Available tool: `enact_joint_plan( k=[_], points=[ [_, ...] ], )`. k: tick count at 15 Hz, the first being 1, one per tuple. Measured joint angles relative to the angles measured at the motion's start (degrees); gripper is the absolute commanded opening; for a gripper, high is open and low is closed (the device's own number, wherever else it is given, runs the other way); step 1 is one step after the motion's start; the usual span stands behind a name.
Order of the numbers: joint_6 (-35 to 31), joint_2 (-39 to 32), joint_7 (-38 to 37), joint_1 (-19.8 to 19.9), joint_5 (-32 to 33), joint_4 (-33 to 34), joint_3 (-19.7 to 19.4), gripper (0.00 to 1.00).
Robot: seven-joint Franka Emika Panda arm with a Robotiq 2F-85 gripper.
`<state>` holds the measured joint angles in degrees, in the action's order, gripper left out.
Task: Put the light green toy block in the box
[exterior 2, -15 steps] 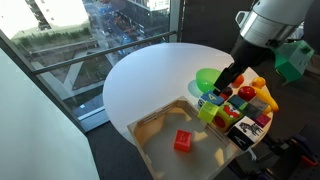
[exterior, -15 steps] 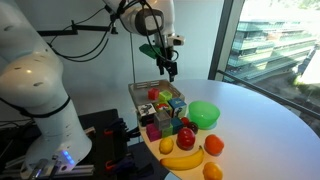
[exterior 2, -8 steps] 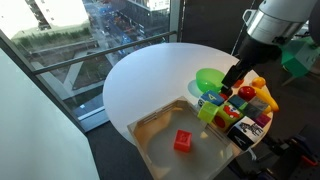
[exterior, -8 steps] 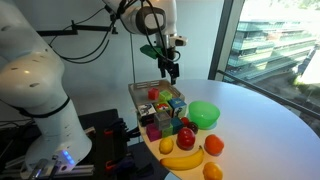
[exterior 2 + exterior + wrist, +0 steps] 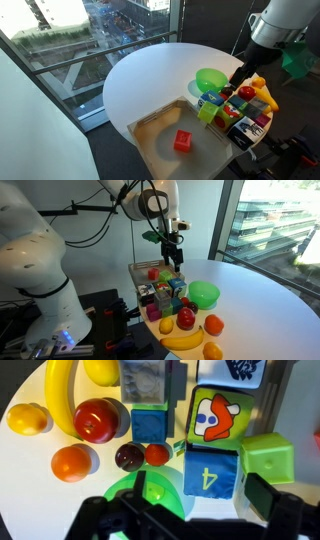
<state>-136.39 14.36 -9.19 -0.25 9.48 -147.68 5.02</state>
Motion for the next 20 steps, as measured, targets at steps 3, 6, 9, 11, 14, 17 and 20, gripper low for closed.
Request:
enact_joint_plan(
  k=[3,6,9,11,14,17,20],
  points=[
    [-1.4,-1.3,-1.4,0.4,2.1,0.0,0.0,1.00],
    [-3.5,-3.3,-2.7,0.4,3.1,0.0,0.0,1.00],
    [-5.6,-5.5,-4.0,0.4,4.2,0.0,0.0,1.00],
    [-6.6,-7.0,-5.2,0.4,5.3,0.0,0.0,1.00],
    [-7.6,-8.9,-6.8,0.4,7.1,0.1,0.0,1.00],
    [-8.1,-10.6,-8.7,0.4,9.1,0.3,0.0,1.00],
    [-8.1,-12.0,-10.1,0.2,10.5,0.9,0.0,1.00]
  ],
)
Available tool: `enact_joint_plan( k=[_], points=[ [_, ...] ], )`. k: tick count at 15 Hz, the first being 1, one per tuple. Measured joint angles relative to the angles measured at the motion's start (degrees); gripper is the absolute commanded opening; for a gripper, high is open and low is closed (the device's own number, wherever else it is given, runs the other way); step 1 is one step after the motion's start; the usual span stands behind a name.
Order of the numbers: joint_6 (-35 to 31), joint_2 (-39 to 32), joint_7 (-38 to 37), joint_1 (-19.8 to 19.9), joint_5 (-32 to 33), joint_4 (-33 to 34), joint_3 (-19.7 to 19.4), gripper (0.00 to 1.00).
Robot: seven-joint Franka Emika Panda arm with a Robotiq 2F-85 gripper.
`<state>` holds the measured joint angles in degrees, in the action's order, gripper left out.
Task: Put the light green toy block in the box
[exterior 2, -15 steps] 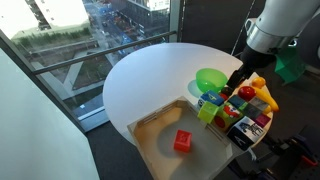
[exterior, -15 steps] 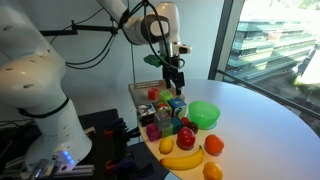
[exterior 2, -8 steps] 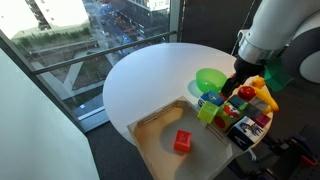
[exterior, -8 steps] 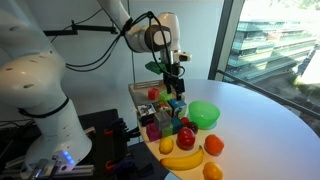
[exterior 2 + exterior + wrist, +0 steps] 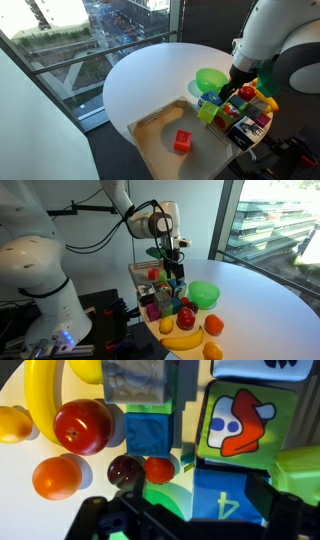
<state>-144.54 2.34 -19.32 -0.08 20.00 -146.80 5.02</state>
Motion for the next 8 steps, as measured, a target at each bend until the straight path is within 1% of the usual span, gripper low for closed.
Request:
enact_joint_plan(
  k=[8],
  points=[
    [0.0,-2.0,-1.9,-1.9,0.9,1.1,0.0,1.00]
  ],
)
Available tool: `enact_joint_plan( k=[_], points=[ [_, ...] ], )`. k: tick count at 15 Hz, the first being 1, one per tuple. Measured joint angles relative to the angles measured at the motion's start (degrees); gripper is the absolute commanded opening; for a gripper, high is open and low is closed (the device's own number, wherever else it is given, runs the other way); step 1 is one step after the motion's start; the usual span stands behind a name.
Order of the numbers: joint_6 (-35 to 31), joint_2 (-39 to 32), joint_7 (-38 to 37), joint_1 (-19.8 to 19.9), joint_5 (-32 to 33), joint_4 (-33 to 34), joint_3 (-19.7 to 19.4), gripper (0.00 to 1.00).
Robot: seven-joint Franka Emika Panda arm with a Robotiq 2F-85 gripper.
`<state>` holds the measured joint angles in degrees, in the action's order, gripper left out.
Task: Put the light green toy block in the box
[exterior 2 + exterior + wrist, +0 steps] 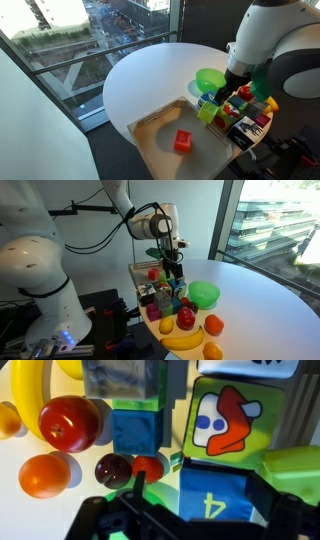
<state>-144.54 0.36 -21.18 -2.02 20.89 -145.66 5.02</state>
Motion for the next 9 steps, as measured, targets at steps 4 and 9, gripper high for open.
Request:
enact_joint_plan(
  k=[4,9],
  points=[
    [0.0,-0.8,-0.1,-0.7,0.0,0.5,0.0,1.00],
    [0.0,-1.4,-0.1,-1.4,0.0,0.9,0.0,1.00]
  ],
)
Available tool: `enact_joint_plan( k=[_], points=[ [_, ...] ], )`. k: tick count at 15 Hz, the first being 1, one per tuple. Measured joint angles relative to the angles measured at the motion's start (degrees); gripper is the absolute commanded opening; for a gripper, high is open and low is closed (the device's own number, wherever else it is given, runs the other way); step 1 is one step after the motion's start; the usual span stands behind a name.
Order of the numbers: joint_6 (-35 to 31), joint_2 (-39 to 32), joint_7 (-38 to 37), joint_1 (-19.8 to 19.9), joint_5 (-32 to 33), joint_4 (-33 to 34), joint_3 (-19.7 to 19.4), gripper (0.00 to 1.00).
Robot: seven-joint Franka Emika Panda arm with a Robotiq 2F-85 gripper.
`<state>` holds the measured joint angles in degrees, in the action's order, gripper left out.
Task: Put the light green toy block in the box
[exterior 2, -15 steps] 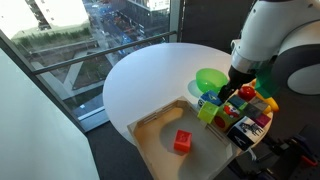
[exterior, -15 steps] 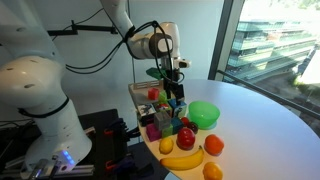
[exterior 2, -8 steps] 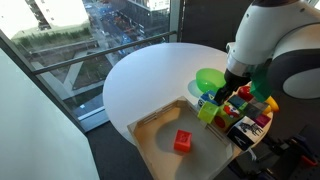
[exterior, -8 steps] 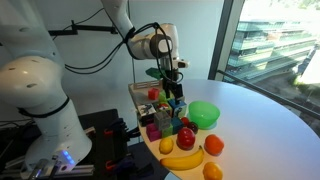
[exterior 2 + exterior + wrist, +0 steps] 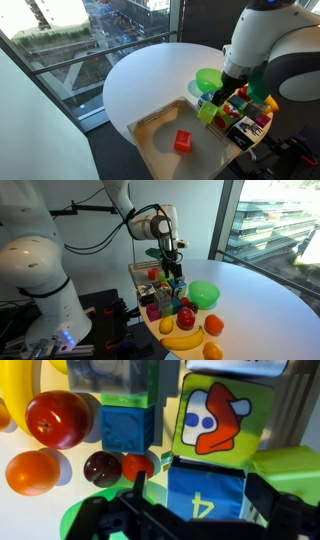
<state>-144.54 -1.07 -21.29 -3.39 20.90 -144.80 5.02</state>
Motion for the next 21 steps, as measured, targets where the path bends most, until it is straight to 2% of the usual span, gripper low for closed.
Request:
enact_joint_plan(
  k=[18,21],
  points=[
    [0.0,-0.2,-1.1,-4.2,0.0,0.5,1.2,1.00],
    [0.0,-0.1,-0.9,-4.6,-1.8,0.6,1.6,1.00]
  ],
)
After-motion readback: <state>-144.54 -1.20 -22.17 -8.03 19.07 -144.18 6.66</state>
